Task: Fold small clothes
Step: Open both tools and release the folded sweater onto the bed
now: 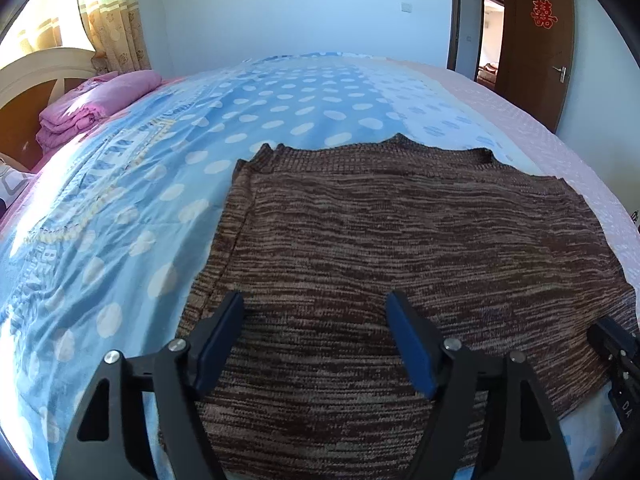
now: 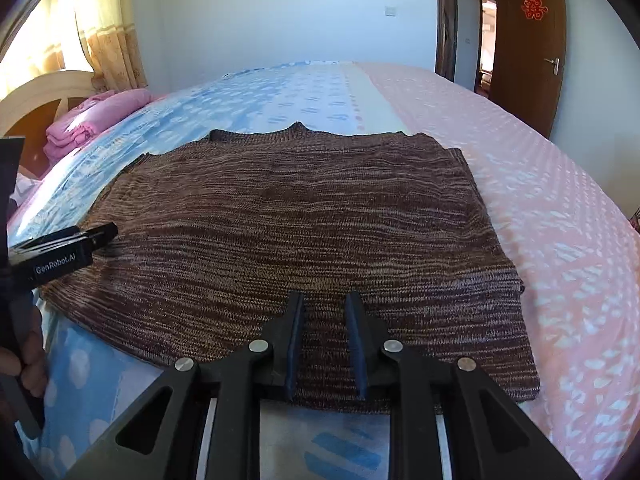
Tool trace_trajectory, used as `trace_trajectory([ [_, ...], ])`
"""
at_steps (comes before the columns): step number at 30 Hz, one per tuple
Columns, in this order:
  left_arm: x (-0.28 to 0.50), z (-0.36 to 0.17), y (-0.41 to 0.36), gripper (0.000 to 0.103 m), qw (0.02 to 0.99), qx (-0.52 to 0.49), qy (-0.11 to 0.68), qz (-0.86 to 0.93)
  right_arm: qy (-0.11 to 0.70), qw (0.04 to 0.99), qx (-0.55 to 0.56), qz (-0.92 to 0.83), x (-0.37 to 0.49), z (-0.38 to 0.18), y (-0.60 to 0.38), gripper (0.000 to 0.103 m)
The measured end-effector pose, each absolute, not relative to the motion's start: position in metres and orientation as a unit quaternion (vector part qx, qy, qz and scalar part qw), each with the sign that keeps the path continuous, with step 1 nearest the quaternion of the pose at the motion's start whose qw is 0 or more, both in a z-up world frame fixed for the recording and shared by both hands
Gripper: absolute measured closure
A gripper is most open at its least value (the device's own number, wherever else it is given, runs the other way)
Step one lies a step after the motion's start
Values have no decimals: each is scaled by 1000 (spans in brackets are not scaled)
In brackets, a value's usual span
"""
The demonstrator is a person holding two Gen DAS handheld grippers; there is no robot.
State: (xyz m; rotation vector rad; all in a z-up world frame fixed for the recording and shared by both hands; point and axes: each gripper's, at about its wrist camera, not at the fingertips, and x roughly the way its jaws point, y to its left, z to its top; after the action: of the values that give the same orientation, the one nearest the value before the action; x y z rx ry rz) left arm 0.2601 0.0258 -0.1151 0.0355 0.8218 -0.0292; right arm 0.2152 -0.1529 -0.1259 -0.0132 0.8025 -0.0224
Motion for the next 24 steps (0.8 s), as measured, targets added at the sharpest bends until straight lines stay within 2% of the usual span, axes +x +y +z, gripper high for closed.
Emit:
trace_trajectory([
  [3,260,-116,24,22,917,24,398,-7,388,921,-12,-12,214,-127,-150,79],
  [8,262,-118,31,9,914,5,406,5,383,924,-5,-7,212,-129,-151,77],
  [11,255,-115,45,9,912,-41,408,-5,381,925,5,-2,210,-128,-154,75],
  [17,216,-118,109,9,896,-212,389,4,378,926,14,10,210,-128,-155,70],
  [19,203,-122,125,12,889,-244,387,6,377,926,17,15,210,-128,-156,68],
  [23,184,-121,131,32,887,-254,384,-19,376,926,22,19,209,-128,-157,67],
  [24,180,-121,129,34,887,-257,383,-27,375,926,23,20,210,-128,-157,67],
])
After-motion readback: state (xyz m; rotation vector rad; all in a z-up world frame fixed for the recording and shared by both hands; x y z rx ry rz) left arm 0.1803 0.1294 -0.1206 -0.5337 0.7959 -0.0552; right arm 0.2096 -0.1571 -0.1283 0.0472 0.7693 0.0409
